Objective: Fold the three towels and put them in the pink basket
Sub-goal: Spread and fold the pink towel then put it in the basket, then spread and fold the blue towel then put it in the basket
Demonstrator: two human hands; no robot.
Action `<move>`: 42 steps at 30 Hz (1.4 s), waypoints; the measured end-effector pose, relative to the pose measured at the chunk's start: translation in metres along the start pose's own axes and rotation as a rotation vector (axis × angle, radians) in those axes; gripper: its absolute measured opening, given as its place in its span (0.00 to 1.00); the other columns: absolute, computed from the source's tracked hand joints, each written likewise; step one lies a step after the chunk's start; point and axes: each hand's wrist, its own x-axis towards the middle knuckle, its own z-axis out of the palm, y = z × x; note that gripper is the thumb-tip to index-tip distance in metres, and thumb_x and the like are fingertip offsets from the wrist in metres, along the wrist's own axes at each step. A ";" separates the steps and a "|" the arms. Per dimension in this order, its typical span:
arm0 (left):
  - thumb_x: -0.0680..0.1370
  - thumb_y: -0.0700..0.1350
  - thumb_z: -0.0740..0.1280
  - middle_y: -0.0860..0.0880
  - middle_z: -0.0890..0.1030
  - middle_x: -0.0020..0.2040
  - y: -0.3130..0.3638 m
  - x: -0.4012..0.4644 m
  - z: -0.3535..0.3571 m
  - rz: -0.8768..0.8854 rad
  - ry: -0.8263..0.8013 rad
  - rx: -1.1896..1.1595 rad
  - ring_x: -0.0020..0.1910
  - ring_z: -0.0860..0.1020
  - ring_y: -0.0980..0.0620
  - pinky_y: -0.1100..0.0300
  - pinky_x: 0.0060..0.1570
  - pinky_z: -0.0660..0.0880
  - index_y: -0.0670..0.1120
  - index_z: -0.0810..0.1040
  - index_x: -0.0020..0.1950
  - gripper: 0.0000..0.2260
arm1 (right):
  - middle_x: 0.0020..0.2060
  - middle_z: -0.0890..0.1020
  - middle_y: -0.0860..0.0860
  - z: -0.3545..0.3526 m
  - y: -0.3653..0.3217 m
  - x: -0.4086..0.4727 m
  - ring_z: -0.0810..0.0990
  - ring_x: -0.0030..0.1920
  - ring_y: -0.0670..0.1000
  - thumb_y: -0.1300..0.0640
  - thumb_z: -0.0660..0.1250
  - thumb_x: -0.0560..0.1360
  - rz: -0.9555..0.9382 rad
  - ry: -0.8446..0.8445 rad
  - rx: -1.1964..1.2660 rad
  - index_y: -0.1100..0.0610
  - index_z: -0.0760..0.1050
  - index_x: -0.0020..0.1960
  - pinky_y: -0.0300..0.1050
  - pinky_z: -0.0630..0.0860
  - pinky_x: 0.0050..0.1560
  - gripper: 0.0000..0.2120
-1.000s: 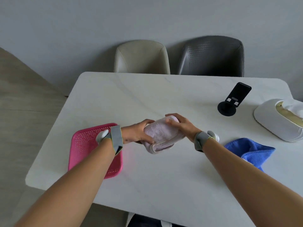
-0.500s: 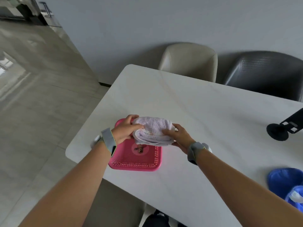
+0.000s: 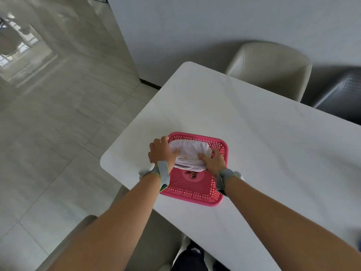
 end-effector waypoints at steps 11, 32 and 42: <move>0.73 0.57 0.75 0.44 0.76 0.66 -0.020 0.017 0.032 -0.026 -0.177 -0.083 0.60 0.79 0.42 0.48 0.53 0.79 0.51 0.49 0.81 0.46 | 0.73 0.71 0.57 0.033 0.013 0.027 0.74 0.69 0.61 0.54 0.68 0.80 0.092 0.150 0.031 0.54 0.56 0.80 0.47 0.72 0.60 0.33; 0.74 0.33 0.62 0.43 0.72 0.74 -0.019 -0.006 0.072 0.576 -0.059 0.153 0.68 0.73 0.38 0.45 0.53 0.80 0.44 0.74 0.72 0.26 | 0.80 0.59 0.59 0.053 0.029 0.023 0.59 0.79 0.61 0.63 0.64 0.80 -0.343 0.364 -0.554 0.59 0.55 0.81 0.57 0.64 0.76 0.33; 0.85 0.45 0.55 0.42 0.40 0.82 -0.012 -0.013 0.087 0.497 -0.352 0.427 0.81 0.43 0.42 0.47 0.79 0.51 0.42 0.42 0.82 0.31 | 0.81 0.36 0.51 0.035 0.052 0.022 0.31 0.80 0.54 0.44 0.43 0.85 -0.515 0.046 -1.119 0.54 0.36 0.82 0.57 0.41 0.80 0.31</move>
